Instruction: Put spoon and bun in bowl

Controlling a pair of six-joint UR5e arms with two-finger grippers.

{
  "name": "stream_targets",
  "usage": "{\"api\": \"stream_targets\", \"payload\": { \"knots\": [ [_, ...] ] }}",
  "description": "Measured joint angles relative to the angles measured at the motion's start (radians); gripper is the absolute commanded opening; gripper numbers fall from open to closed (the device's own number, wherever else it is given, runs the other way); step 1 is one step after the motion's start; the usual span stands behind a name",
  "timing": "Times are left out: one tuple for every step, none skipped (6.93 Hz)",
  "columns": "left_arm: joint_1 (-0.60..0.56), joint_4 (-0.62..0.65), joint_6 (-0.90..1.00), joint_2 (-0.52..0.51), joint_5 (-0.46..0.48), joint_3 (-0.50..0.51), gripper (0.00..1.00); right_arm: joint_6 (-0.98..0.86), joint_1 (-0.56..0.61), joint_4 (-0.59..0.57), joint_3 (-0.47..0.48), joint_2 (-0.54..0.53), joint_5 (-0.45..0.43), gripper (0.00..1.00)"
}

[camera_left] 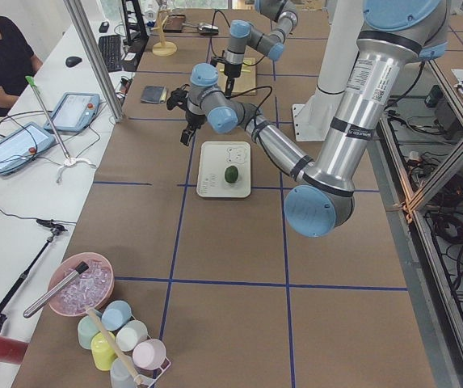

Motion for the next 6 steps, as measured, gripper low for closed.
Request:
{"api": "stream_targets", "payload": {
  "knots": [
    [0.0, 0.0, 0.0, 0.001, 0.001, -0.002, 0.99, 0.002, -0.008, 0.006, -0.014, 0.001, -0.016, 1.0],
    [0.0, 0.0, 0.001, 0.002, 0.014, -0.001, 0.99, 0.002, -0.01, 0.009, -0.023, -0.001, -0.025, 1.0],
    [0.0, 0.0, 0.004, 0.003, 0.042, 0.003, 0.99, -0.002, 0.002, 0.011, -0.025, -0.003, -0.022, 1.0],
    [-0.001, -0.004, 0.018, 0.019, 0.063, 0.009, 0.99, -0.009, 0.03, 0.012, -0.009, -0.023, -0.002, 1.0],
    [-0.01, -0.023, 0.058, 0.058, 0.066, 0.014, 0.99, -0.031, 0.071, 0.013, 0.029, -0.077, 0.037, 1.0],
    [-0.03, -0.044, 0.113, 0.093, 0.062, 0.025, 0.99, -0.086, 0.142, 0.012, 0.085, -0.159, 0.107, 1.0]
  ]
}}
